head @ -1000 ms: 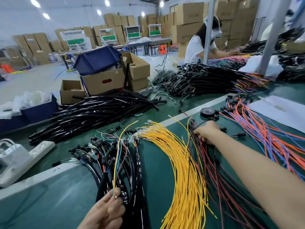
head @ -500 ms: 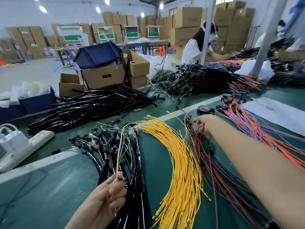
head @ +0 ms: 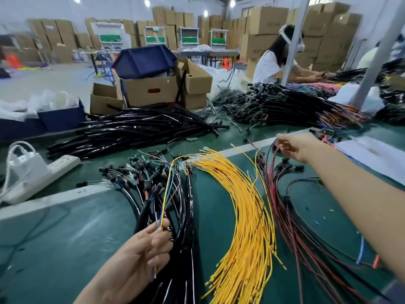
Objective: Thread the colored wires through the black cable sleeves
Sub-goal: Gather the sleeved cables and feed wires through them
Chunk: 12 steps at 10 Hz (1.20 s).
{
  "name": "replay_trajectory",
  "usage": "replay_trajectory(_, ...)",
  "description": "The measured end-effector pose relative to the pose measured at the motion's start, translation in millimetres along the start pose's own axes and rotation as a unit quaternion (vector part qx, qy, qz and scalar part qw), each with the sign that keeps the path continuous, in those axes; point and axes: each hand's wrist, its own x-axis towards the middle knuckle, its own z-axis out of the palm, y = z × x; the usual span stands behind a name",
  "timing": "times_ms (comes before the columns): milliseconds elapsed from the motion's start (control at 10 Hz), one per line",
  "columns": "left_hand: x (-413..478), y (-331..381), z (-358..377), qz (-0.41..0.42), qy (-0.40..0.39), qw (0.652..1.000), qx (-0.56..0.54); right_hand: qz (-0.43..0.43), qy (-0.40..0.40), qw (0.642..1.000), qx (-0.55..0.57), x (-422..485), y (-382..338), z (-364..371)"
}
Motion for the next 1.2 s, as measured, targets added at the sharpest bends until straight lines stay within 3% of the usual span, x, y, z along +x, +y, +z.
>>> replay_trajectory(100,5,-1,-6,-0.011,0.0,1.0,-0.008,-0.005,-0.029,0.998,-0.063,-1,3,2)
replay_trajectory(300,15,5,-9,-0.031,0.01,0.999,0.006,-0.011,-0.051,0.936,-0.349,-7,25,-3)
replay_trajectory(500,17,15,-1,-0.03,0.037,0.996,0.072,-0.063,0.043,0.951,-0.3,9,35,0)
replay_trajectory(700,10,14,23,-0.015,0.071,0.993,0.088,-0.027,0.024,0.973,-0.226,14,43,7)
replay_trajectory(800,11,17,37,-0.046,0.027,0.998,0.036,-0.026,0.048,0.991,-0.126,17,40,10)
replay_trajectory(900,10,20,52,-0.023,-0.045,0.996,-0.076,-0.023,0.034,0.997,-0.071,14,24,6)
replay_trajectory(1000,2,19,53,-0.03,0.031,0.999,-0.012,-0.012,-0.14,0.988,-0.067,-8,-4,15)
replay_trajectory(1100,-4,20,57,-0.013,0.083,0.996,0.005,-0.03,-0.326,0.941,-0.088,-50,-46,47)
replay_trajectory(1200,-2,18,64,0.021,0.116,0.993,-0.016,-0.046,-0.465,0.883,-0.037,-98,-88,86)
